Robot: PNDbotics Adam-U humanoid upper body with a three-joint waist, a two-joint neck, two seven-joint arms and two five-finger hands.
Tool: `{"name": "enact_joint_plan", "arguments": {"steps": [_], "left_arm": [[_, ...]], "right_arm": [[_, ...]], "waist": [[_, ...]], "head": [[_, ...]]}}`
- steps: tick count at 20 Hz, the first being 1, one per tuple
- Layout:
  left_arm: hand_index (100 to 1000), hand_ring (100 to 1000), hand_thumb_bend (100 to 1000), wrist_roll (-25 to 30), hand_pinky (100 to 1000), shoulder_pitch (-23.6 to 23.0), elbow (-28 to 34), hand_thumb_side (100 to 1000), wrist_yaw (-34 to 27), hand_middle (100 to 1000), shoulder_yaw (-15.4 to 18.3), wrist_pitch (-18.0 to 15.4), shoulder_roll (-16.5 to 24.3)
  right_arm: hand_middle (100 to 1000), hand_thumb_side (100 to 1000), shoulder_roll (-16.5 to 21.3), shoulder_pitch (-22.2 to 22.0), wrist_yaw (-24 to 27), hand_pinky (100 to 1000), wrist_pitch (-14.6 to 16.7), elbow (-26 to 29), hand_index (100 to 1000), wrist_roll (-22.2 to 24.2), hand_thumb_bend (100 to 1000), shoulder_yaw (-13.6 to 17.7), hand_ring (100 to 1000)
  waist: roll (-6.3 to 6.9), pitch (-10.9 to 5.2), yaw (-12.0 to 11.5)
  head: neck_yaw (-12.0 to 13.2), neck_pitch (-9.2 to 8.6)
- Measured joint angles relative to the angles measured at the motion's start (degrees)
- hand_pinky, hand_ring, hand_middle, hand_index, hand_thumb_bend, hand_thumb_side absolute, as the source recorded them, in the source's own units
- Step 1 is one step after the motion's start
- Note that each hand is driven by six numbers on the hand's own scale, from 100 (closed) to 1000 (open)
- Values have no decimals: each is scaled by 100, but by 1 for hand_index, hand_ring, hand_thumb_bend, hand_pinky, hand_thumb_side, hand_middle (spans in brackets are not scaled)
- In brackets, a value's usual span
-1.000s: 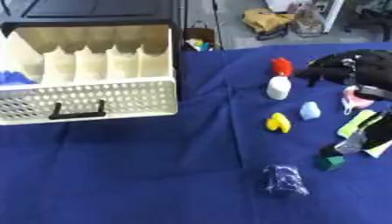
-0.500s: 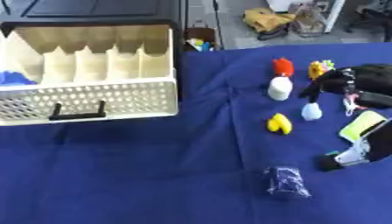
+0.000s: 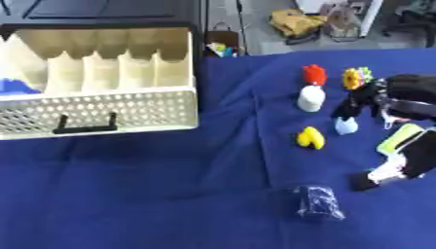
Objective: Pick up objects from table and place into drawer.
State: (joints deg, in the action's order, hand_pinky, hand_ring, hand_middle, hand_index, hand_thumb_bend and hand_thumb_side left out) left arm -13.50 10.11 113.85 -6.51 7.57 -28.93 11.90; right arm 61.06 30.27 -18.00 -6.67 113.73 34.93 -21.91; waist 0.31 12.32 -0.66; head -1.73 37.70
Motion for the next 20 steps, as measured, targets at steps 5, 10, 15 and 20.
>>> {"name": "enact_joint_plan", "arguments": {"steps": [5, 10, 15, 20], "left_arm": [[753, 527, 344, -5, 418, 10, 0, 972, -1, 525, 0, 13, -6], [752, 527, 343, -7, 417, 45, 0, 971, -4, 523, 0, 30, -9], [752, 527, 342, -1, 417, 49, 0, 971, -17, 522, -1, 37, -10], [752, 526, 341, 9, 416, 54, 0, 970, -26, 520, -2, 48, -12]], "right_arm": [[688, 584, -187, 45, 55, 591, -167, 0, 864, 393, 812, -2, 746], [705, 578, -332, 40, 35, 595, -279, 0, 863, 589, 801, -77, 761], [705, 572, -471, 40, -118, 601, -360, 0, 863, 669, 778, -183, 744], [697, 550, -672, -6, -354, 599, -416, 0, 860, 707, 779, -258, 742]], "waist": [[-6, 5, 35], [-10, 26, 66], [-16, 33, 67], [-38, 45, 111]], "head": [[0, -4], [3, -25], [3, -46], [17, -54]]}}
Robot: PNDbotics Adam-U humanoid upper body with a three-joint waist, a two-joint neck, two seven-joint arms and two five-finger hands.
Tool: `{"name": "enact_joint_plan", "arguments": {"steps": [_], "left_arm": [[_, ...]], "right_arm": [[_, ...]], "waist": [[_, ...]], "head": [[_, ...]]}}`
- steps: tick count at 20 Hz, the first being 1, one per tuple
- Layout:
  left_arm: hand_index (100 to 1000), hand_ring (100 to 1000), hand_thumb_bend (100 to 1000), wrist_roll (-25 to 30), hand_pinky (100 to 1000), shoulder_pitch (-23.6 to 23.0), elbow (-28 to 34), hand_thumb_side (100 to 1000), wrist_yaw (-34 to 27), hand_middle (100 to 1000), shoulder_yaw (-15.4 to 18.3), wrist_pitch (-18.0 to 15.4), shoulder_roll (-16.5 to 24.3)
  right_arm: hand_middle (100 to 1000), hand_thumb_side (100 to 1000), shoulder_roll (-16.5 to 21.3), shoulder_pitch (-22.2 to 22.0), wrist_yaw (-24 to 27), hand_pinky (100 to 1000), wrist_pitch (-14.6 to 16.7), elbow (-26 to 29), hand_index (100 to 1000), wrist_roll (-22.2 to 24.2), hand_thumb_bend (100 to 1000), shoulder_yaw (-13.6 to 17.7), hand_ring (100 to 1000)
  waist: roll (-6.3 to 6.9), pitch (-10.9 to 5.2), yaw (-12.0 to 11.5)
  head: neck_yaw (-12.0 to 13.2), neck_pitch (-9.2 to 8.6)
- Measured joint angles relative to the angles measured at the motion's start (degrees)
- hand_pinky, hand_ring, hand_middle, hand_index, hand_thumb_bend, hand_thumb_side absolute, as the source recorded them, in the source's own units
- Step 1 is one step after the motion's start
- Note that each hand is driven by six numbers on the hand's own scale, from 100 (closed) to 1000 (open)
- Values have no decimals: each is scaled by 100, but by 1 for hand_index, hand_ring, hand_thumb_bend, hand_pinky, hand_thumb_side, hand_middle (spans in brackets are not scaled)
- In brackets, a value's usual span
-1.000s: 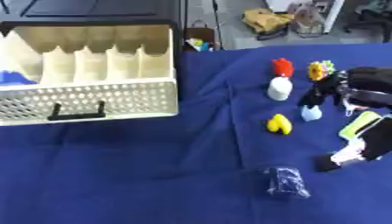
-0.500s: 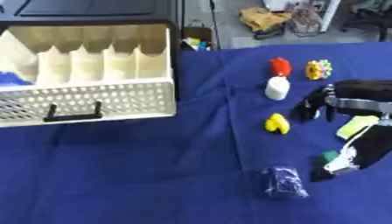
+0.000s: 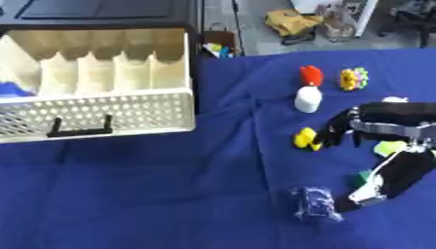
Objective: Pick up objects from table and place into drawer.
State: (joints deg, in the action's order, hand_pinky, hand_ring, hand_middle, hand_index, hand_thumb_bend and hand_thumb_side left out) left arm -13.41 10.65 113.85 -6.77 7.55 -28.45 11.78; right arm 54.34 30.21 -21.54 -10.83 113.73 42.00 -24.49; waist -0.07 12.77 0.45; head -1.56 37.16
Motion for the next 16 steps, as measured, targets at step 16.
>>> {"name": "enact_joint_plan", "arguments": {"steps": [16], "left_arm": [[751, 525, 338, 31, 412, 44, 0, 969, -18, 514, -2, 39, -24]], "right_arm": [[687, 487, -551, -169, -615, 586, -197, -1, 834, 118, 748, -129, 654]], "waist": [[-3, 71, 34]], "head": [[-4, -49]]}}
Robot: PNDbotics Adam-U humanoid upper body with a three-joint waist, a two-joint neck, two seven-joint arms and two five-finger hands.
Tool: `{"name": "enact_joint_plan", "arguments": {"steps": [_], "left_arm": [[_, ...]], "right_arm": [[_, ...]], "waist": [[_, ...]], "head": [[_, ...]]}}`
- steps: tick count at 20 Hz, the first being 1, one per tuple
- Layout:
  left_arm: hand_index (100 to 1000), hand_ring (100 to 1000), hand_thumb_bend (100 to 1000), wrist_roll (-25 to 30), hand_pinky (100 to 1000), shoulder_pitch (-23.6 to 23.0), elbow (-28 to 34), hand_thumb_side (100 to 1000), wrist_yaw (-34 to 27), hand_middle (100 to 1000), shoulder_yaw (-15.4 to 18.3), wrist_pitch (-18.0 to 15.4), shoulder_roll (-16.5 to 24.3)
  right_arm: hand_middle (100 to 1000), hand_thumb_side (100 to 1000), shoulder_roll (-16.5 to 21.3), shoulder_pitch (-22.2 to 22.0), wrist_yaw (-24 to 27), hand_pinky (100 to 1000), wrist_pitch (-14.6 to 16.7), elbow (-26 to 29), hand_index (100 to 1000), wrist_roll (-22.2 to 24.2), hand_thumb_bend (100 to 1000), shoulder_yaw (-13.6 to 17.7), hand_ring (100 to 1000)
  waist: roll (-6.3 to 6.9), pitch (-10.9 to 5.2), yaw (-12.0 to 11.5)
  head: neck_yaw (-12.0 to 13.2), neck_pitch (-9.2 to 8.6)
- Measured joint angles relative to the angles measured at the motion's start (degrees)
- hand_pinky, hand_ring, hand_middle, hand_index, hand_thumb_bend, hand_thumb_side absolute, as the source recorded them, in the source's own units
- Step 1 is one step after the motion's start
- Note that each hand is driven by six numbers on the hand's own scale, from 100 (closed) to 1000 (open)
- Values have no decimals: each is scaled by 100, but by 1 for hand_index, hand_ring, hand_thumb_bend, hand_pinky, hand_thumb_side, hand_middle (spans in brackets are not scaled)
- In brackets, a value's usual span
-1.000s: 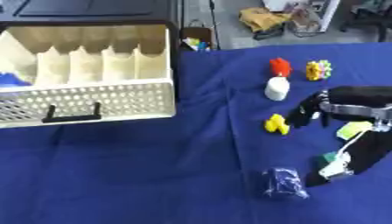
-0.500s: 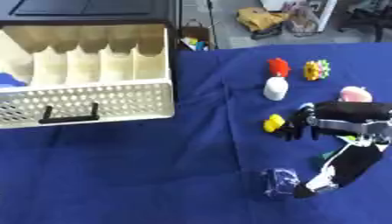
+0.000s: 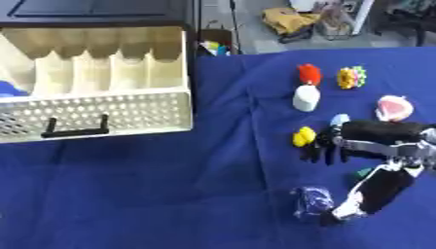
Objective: Pick up objects from table and place into drawer.
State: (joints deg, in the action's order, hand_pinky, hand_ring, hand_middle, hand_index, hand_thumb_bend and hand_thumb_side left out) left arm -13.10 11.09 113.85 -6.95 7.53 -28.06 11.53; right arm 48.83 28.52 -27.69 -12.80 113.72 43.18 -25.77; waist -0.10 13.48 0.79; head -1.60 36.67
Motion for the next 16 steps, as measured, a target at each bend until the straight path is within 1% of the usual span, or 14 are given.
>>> {"name": "enact_joint_plan", "arguments": {"steps": [2, 5, 7, 11, 16], "left_arm": [[750, 527, 338, 4, 411, 1, 0, 969, 0, 513, -1, 4, -1], [750, 527, 338, 8, 409, 2, 0, 968, 0, 511, -3, 8, -4], [749, 527, 338, 12, 408, 3, 0, 968, 0, 510, -16, 12, -21], [749, 526, 337, 15, 405, 5, 0, 967, 2, 509, -31, 15, -51], [749, 526, 337, 17, 405, 12, 0, 966, 27, 507, -31, 16, -59]], "right_arm": [[663, 470, -38, -33, -108, 584, -4, -7, 818, -20, 736, -4, 655], [610, 452, -75, -37, -251, 578, 34, -68, 793, -60, 683, -36, 655], [593, 446, -88, -42, -351, 576, 70, -126, 788, -113, 672, -38, 657], [594, 427, -127, -85, -573, 573, 159, -293, 780, -242, 646, -75, 660], [593, 398, -167, -101, -721, 571, 253, -478, 777, -341, 660, -135, 660]], "waist": [[1, 17, -1], [3, 39, -6], [6, 59, -6], [18, 96, -15], [19, 130, -36]], "head": [[-11, -2], [-17, -6], [-20, -23], [-45, -52], [-69, -54]]}}
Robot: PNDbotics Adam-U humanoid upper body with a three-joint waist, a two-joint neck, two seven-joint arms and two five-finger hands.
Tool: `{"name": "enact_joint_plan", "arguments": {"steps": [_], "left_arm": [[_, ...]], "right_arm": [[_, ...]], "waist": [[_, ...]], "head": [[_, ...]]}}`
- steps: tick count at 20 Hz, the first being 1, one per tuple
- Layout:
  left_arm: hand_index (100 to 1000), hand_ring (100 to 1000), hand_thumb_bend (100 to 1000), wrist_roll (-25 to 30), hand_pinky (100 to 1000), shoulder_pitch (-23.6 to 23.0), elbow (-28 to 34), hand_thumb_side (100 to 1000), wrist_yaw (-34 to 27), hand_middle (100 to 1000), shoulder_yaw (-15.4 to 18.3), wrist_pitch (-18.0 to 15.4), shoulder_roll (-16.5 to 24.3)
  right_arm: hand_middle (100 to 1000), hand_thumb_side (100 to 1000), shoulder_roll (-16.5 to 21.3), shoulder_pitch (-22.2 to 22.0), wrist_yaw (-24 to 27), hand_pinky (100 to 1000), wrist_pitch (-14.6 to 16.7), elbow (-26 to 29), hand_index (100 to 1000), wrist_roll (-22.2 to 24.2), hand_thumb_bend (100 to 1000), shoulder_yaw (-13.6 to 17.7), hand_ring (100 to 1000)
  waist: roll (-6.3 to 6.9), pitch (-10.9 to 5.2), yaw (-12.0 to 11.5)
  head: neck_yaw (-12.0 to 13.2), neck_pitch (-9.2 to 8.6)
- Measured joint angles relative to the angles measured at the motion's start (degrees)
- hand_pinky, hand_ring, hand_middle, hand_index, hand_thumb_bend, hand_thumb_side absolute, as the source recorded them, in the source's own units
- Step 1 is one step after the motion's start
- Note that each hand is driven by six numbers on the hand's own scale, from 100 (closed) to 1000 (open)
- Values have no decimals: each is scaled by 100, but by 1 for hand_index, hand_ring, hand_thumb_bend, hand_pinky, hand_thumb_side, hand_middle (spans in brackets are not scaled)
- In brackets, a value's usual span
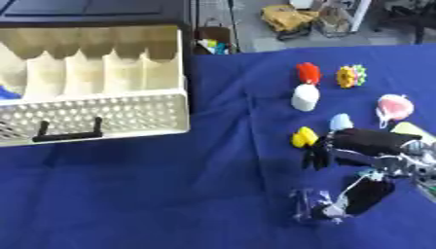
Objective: Pick up objects from table and place into drawer.
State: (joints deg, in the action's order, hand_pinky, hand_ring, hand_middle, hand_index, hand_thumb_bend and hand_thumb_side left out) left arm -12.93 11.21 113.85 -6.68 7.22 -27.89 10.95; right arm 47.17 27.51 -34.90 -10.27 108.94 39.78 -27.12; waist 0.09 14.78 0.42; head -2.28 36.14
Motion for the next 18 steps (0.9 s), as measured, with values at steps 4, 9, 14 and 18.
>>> {"name": "enact_joint_plan", "arguments": {"steps": [4, 9, 14, 18], "left_arm": [[749, 526, 336, 0, 404, 3, 0, 965, 11, 506, 0, 0, -37], [750, 527, 329, 7, 403, 16, 0, 963, 17, 505, -1, 6, -38], [750, 527, 326, 13, 403, 19, 0, 961, 17, 505, -1, 11, -39], [750, 527, 326, 19, 403, 35, 0, 961, 17, 505, -2, 18, -39]], "right_arm": [[593, 374, -2, -35, -23, 572, 43, -74, 778, 27, 683, -43, 661], [592, 351, -25, -41, -23, 572, 71, -114, 776, 110, 690, -77, 663], [589, 357, -55, -78, -24, 569, 84, -163, 770, 160, 672, -103, 664], [575, 347, -55, -87, -24, 564, 96, -179, 753, 181, 671, -113, 659]], "waist": [[0, 12, -7], [8, 38, -11], [10, 44, -18], [-4, 45, -18]], "head": [[-1, -1], [-18, -1], [-46, -10], [-50, -47]]}}
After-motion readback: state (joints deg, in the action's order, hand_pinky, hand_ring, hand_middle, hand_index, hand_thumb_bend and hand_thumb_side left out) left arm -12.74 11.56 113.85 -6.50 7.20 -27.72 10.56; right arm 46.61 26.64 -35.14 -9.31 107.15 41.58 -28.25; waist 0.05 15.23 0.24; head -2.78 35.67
